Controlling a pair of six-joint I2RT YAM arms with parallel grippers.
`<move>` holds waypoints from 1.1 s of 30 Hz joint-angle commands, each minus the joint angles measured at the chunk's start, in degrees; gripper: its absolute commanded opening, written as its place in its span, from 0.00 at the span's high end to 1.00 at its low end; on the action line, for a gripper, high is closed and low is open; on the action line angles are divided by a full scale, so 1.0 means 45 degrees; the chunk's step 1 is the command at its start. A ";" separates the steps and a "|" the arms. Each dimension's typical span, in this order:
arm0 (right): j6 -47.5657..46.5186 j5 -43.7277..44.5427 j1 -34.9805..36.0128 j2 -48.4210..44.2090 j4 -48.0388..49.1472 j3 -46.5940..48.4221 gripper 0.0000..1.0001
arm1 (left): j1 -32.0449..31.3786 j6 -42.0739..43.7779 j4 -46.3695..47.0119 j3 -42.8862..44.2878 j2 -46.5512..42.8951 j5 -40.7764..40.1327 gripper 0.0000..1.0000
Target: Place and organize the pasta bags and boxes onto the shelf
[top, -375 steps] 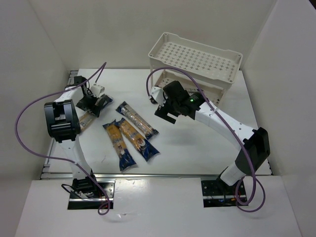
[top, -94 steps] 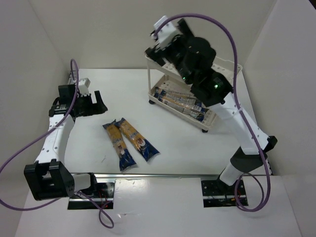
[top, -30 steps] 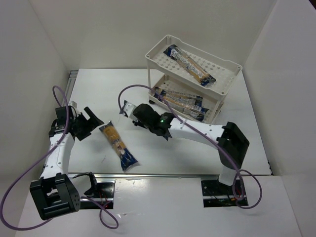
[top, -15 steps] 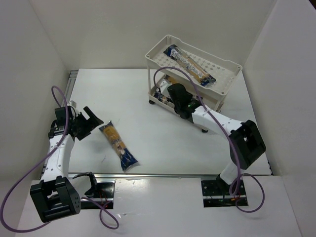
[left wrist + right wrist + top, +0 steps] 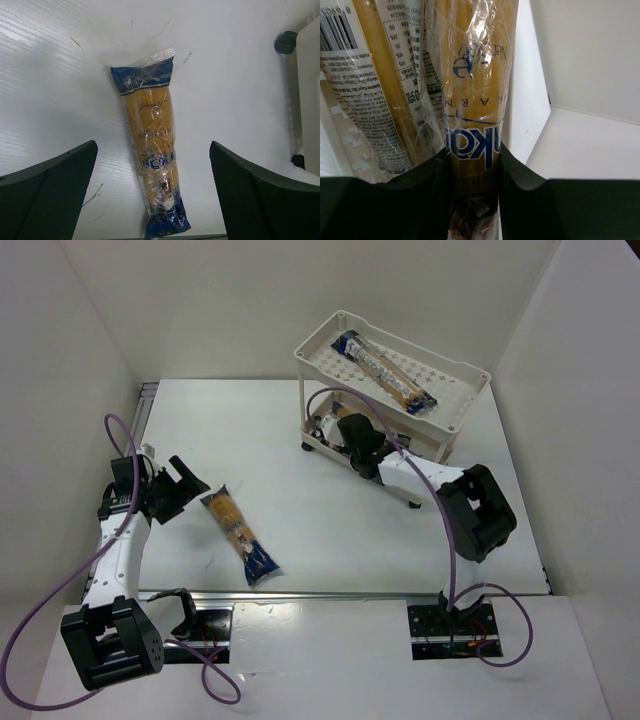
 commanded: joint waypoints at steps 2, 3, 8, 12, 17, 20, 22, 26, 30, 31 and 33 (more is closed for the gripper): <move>0.0027 0.0913 -0.0442 0.0174 0.1830 0.1194 0.71 | 0.0047 -0.0089 0.0375 -0.0123 -0.0020 0.0208 0.00; 0.0027 0.0914 -0.0558 0.0330 0.1831 0.1195 0.69 | 0.0047 -0.0089 0.0375 -0.0123 -0.0020 0.0208 0.00; -0.0090 0.0914 -0.0559 0.0449 0.1715 0.1429 0.27 | 0.0047 -0.0089 0.0375 -0.0123 -0.0020 0.0208 0.00; -0.0090 0.0778 -0.0559 0.0216 0.1403 0.1546 0.17 | 0.0047 0.0028 0.0375 -0.0123 -0.0138 0.0208 0.00; -0.0227 0.0349 0.0102 -0.0817 0.1033 0.0962 0.13 | 0.0047 0.0028 0.0492 -0.0123 -0.0020 0.0208 0.00; 0.0181 0.0017 0.0824 -0.1365 0.0485 0.0804 0.07 | 0.0047 0.0028 0.0492 -0.0123 -0.0020 0.0208 0.00; 0.0299 -0.0102 0.1158 -0.1620 -0.0002 0.0513 0.03 | 0.0047 0.0144 0.0492 -0.0123 -0.0020 0.0208 0.00; -0.0206 -0.0842 0.1823 -0.2459 -0.0063 -0.0502 0.01 | 0.0047 0.0146 0.0492 -0.0123 -0.0020 0.0208 0.00; -0.0111 -0.2246 0.2486 -0.3727 -0.0920 -0.0914 0.01 | 0.0047 0.0146 0.0608 -0.0123 -0.0138 0.0208 0.00; 0.0354 -0.2502 0.2952 -0.3885 -0.1193 -0.0566 0.01 | 0.0047 0.0281 0.0609 -0.0123 -0.0138 0.0208 0.00; 0.1136 -0.3049 0.3540 -0.4043 -0.1955 -0.0116 0.01 | 0.0182 0.0282 0.0609 -0.0123 -0.0138 -0.0025 0.00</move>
